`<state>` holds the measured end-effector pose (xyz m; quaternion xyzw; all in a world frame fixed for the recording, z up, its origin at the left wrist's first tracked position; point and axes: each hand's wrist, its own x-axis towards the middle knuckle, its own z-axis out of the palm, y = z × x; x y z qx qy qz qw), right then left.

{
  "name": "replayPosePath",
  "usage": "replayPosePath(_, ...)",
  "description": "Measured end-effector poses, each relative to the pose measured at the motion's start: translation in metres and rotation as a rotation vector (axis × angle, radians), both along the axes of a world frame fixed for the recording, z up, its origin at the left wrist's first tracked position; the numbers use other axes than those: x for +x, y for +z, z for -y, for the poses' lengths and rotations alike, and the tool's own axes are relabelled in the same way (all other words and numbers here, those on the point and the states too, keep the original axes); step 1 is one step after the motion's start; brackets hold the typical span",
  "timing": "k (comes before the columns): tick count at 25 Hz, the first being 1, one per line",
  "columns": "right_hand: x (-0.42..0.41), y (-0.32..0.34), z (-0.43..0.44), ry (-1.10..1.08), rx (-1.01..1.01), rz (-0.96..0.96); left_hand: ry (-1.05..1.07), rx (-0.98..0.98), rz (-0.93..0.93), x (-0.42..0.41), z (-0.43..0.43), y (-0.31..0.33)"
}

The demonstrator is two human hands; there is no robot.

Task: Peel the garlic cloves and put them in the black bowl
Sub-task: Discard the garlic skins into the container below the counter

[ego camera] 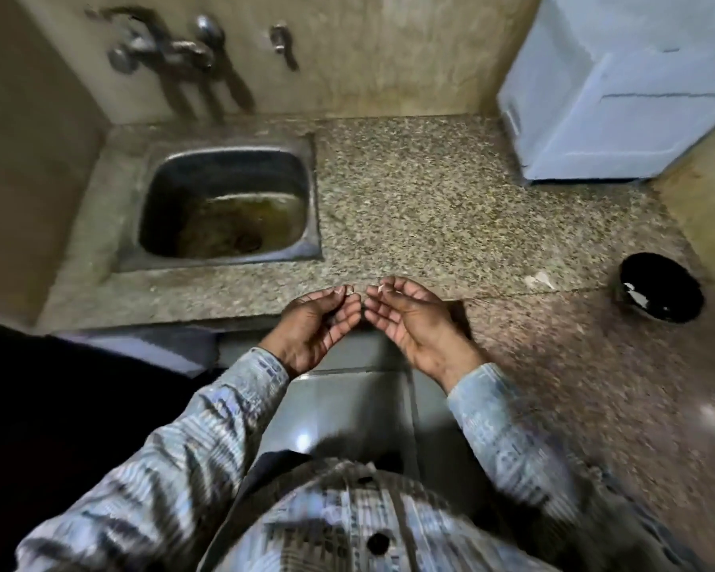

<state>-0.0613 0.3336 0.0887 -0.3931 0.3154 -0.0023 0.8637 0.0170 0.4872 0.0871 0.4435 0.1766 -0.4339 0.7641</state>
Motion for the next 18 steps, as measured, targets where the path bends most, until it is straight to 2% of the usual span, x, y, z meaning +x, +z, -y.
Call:
replayPosePath(5,0.071,-0.003,-0.117,0.259,-0.018,-0.028,0.25,0.053,0.05,0.033,-0.13,-0.007)
replayPosePath(10,0.14,-0.042,-0.251,0.485,-0.07,-0.105,0.443,0.157,0.027,0.066,-0.263,-0.053)
replayPosePath(14,0.177,-0.122,-0.326,0.615,-0.064,-0.16,0.509,0.254,-0.073,0.086,-0.332,-0.126)
replayPosePath(18,0.212,-0.256,-0.38,0.711,-0.128,-0.31,0.599,0.347,-0.211,0.104,-0.373,-0.265)
